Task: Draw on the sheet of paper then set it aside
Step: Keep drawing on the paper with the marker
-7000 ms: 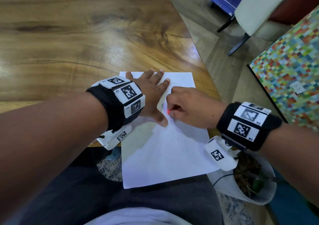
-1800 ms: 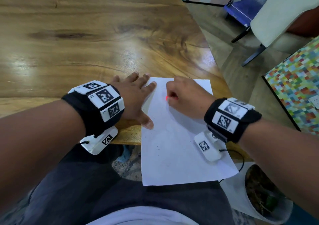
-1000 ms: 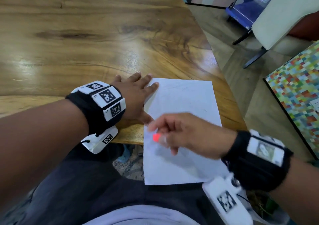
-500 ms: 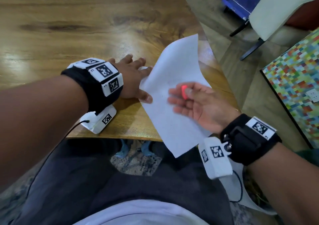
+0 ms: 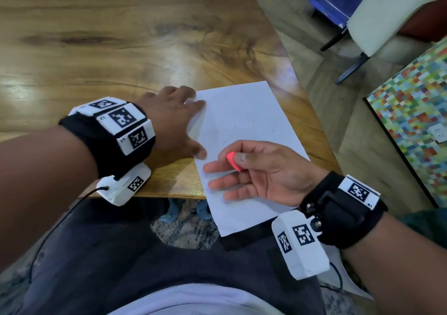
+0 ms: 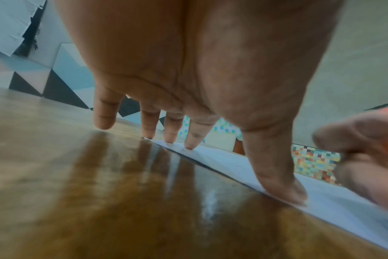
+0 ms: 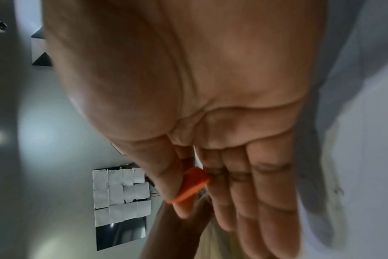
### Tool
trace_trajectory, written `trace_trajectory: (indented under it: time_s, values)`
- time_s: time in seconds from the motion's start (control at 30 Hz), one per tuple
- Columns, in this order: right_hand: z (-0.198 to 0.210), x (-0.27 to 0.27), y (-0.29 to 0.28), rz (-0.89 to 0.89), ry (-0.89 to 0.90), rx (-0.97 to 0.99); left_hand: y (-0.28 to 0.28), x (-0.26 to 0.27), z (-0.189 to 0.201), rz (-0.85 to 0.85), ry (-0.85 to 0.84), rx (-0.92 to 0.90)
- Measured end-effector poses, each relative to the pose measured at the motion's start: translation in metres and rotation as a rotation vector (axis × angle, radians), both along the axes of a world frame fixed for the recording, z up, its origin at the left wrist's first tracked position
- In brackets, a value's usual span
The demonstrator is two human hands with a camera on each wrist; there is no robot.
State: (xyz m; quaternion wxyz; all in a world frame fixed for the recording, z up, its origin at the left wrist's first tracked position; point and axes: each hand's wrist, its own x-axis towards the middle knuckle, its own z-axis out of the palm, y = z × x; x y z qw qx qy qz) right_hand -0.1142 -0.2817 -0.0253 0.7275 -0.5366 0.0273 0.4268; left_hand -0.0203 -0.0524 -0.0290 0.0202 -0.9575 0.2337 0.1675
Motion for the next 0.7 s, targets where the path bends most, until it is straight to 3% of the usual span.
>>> trace_trajectory:
  time_s: [0.1, 0.23, 0.27, 0.4, 0.57, 0.63, 0.7]
  values:
    - [-0.003, 0.011, -0.001, -0.019, 0.007, -0.031, 0.003, -0.003, 0.0, -0.01, 0.014, 0.012]
    - [0.0, 0.04, -0.007, -0.474, -0.099, -0.05, 0.001, -0.001, 0.001, -0.008, 0.058, 0.037]
    - [0.001, 0.044, -0.006, -0.485, -0.124, -0.049, 0.002, -0.001, 0.0, -0.012, 0.058, 0.032]
    - [-0.001, 0.05, 0.012, -0.23, -0.077, -0.061, 0.002, -0.002, -0.002, -0.029, 0.066, 0.031]
    - [-0.002, 0.079, 0.019, -0.681, -0.148, -0.093, 0.002, -0.003, 0.0, -0.018, 0.095, 0.029]
    - [-0.002, 0.077, 0.022, -0.562, -0.114, -0.026, 0.003, -0.003, -0.001, -0.019, 0.103, 0.031]
    - [-0.002, 0.066, 0.028, -0.294, -0.064, -0.04, 0.004, -0.004, -0.001, -0.022, 0.114, 0.034]
